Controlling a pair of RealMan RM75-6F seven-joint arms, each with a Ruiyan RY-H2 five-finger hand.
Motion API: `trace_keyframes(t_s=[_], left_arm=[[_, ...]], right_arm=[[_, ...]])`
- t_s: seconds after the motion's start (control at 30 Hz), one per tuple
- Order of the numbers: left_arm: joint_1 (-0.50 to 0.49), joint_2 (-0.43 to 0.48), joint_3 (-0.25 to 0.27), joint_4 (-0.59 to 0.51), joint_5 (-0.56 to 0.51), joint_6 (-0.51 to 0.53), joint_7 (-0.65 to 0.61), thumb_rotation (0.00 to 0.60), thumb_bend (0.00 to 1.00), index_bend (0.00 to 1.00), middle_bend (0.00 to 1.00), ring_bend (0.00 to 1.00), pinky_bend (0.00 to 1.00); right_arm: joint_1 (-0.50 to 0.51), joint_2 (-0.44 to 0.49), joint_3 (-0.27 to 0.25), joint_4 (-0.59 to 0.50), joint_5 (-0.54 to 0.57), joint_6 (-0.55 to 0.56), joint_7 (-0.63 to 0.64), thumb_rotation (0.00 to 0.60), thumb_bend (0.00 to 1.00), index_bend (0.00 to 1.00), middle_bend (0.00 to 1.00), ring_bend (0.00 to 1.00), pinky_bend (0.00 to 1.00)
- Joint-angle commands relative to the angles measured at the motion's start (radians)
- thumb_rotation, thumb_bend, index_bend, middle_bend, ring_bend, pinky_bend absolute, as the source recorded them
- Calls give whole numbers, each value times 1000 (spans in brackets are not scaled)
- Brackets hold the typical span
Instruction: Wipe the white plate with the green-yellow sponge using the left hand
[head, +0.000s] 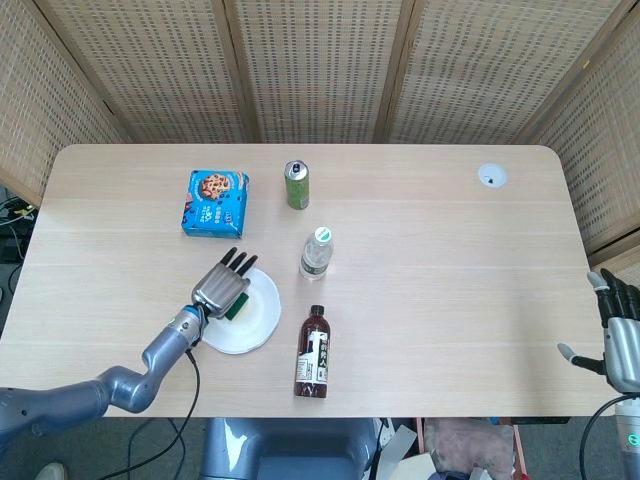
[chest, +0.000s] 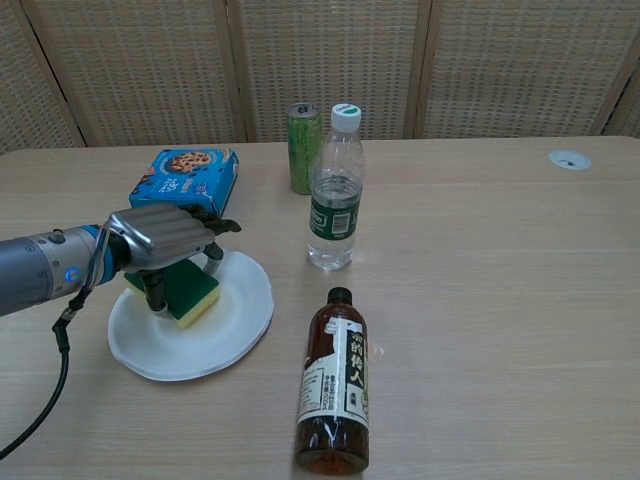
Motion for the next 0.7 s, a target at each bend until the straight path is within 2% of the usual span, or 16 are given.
trace_keyframes(t_s=[0.03, 0.4, 0.7], left_arm=[[-5, -11, 1, -3, 10, -3, -13, 600, 160, 681, 0, 0, 0], [0, -62, 24, 70, -28, -28, 17, 600, 160, 681, 0, 0, 0], [18, -63, 32, 130, 4, -37, -78, 600, 160, 681, 0, 0, 0]], right_arm=[[0, 0, 0, 0, 1, -1, 0, 600, 0, 0, 0, 0, 0], [2, 3, 3, 5, 7, -7, 12, 600, 0, 0, 0, 0, 0], [2, -1, 1, 3, 6, -6, 1, 600, 0, 0, 0, 0, 0]])
